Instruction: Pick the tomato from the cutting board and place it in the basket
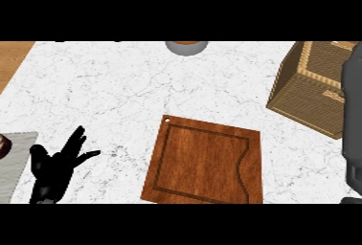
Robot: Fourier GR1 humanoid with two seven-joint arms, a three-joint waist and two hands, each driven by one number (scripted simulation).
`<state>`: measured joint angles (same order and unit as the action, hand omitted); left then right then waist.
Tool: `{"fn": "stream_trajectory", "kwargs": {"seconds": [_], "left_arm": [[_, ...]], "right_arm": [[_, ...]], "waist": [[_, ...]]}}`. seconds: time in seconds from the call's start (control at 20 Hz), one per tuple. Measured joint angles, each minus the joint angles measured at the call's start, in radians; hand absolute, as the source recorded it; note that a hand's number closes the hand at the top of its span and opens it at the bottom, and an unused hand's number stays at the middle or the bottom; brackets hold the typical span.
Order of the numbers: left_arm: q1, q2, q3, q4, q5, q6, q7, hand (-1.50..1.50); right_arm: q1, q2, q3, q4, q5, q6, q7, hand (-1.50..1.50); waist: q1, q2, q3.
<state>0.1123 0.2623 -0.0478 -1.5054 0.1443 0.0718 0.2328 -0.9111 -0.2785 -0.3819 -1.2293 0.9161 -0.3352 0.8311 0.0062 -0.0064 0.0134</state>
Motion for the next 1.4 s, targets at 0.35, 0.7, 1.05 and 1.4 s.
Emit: {"fn": "stream_trajectory", "kwargs": {"seconds": [0.35, 0.7, 1.05, 1.4], "left_arm": [[0.007, -0.004, -0.003, -0.012, -0.016, 0.003, 0.009, 0.0], [0.015, -0.004, 0.01, -0.006, -0.001, -0.019, -0.005, 0.0], [-0.009, 0.001, 0.028, 0.02, -0.002, -0.026, 0.013, 0.0], [-0.002, -0.004, 0.037, 0.022, -0.007, -0.031, -0.004, 0.0]], "right_arm": [[0.074, -0.036, -0.012, 0.052, 0.032, -0.043, -0.008, 1.5], [0.173, -0.101, 0.023, 0.053, 0.05, 0.049, -0.048, -1.5], [0.225, -0.142, 0.011, -0.054, 0.007, 0.077, -0.075, -1.5], [0.291, -0.177, -0.078, -0.197, -0.06, 0.063, -0.041, -1.5]], "waist": [[-0.002, -0.001, 0.0], [-0.008, -0.003, -0.001], [-0.012, -0.005, -0.001], [-0.017, -0.007, -0.002]]}}
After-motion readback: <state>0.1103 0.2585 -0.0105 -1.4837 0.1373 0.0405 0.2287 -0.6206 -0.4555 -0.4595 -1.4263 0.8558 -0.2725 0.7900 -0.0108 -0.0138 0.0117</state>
